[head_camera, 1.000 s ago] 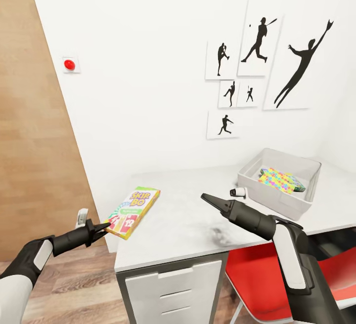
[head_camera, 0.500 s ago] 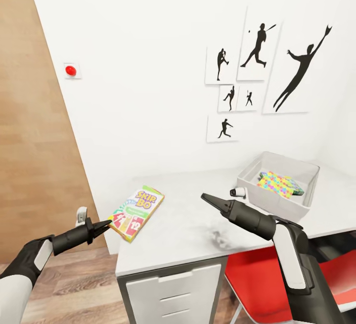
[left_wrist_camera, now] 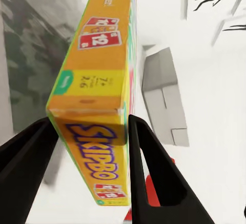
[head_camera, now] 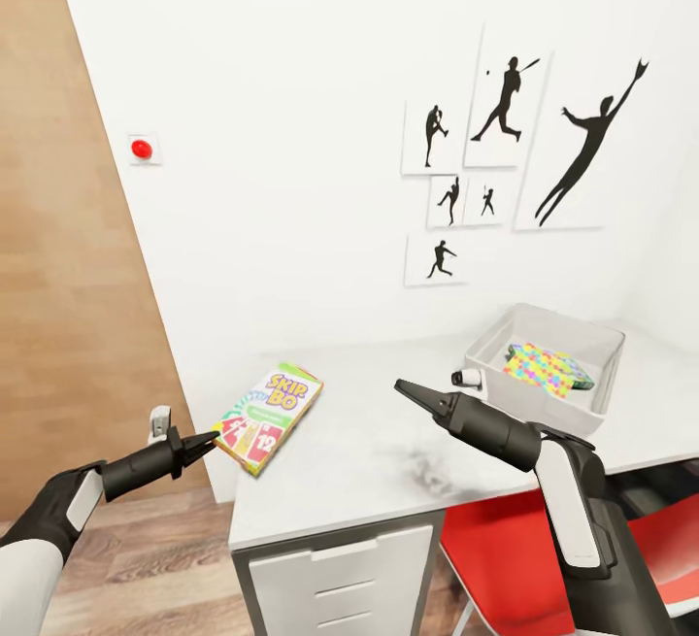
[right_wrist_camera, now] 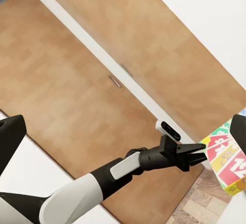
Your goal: Put all the toys in the child's room - the three board games (two on the bed and one on the table), the two jigsaw puzzles on the table, and the tennis ball on the table - inside the toy box on the table in the child's room.
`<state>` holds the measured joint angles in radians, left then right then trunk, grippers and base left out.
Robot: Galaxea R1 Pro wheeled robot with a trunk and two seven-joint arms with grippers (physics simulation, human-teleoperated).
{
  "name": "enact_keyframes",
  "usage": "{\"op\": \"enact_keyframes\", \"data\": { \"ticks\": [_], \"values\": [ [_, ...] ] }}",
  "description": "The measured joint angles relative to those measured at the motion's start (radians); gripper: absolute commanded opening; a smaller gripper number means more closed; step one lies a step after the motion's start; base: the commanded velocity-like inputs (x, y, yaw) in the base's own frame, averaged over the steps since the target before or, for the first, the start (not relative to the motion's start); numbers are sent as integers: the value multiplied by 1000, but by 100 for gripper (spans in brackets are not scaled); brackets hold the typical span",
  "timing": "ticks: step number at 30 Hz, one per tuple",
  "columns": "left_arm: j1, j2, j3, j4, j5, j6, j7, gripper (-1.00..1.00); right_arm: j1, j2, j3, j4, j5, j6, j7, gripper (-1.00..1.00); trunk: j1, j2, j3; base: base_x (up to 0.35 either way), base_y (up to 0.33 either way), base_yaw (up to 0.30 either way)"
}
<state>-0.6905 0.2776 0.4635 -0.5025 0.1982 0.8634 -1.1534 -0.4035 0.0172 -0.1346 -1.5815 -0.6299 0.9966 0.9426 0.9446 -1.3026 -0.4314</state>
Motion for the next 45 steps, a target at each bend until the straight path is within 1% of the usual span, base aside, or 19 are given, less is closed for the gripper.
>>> {"op": "enact_keyframes", "data": {
  "ticks": [5,7,10,13,15,18,19,21,24,25,26,27,28,30,31,34,36,38,45],
  "values": [
    [-2,3,1,-37,1,6,-3,-100,0,0,0,1,0,0,0,100,-19,35,16,0,0,0],
    [-2,6,0,-74,3,38,-4,-100,0,0,0,1,0,0,0,100,-27,49,22,0,0,0],
    [0,25,-1,-136,3,102,-4,-100,0,-1,0,1,0,0,0,100,-38,70,31,0,0,0],
    [2,49,-2,-165,5,124,-31,-100,-1,0,0,3,1,0,0,100,-50,91,41,0,0,0],
    [3,69,-2,-174,6,131,-91,-100,-1,0,0,4,1,0,-7,100,-58,105,47,0,0,0],
    [5,94,-3,-179,3,130,-191,-100,-1,1,1,5,0,0,-43,100,-69,126,56,0,0,0],
    [6,99,-3,-180,0,129,-206,-100,-1,1,1,5,0,0,-50,100,-73,133,60,0,0,0],
    [7,116,-3,-181,4,129,-266,-100,-1,2,1,6,-1,0,-78,100,-81,147,66,0,0,0],
    [8,127,-5,-182,2,128,-318,-100,-1,3,2,5,-1,0,-98,100,-92,168,75,0,0,0],
    [8,130,-16,-182,1,128,-347,-100,-1,4,3,5,-1,0,-112,100,-96,175,78,0,0,0],
    [9,132,-37,-182,3,128,-377,-100,-1,5,6,4,-1,0,-130,100,-100,182,82,0,0,0],
    [10,135,-66,-182,0,127,-404,-100,-1,7,8,4,0,0,-151,100,-104,189,85,0,0,0],
    [10,138,-82,-182,-2,127,-412,-100,-1,8,9,4,-1,0,-164,100,-107,196,88,0,0,0],
    [11,152,-141,-183,-5,127,-413,-100,-1,12,13,4,-1,0,-225,100,-115,210,94,0,0,0],
    [11,155,-163,-183,-3,126,-413,-100,-1,14,13,5,-2,0,-260,100,-119,217,97,0,0,0],
    [11,160,-193,-185,-1,125,-413,-100,0,16,15,8,-7,-1,-340,100,-130,238,107,0,0,0],
    [11,162,-201,-186,0,124,-413,-100,0,17,22,8,-8,1,-377,100,-138,252,113,0,0,0],
    [12,162,-206,-190,0,122,-413,-100,0,17,33,8,-12,3,-388,100,-146,266,119,0,0,0],
    [12,164,-228,-233,2,121,-413,-100,0,17,42,8,-15,2,-390,100,-173,315,141,0,0,0]
  ]
}}
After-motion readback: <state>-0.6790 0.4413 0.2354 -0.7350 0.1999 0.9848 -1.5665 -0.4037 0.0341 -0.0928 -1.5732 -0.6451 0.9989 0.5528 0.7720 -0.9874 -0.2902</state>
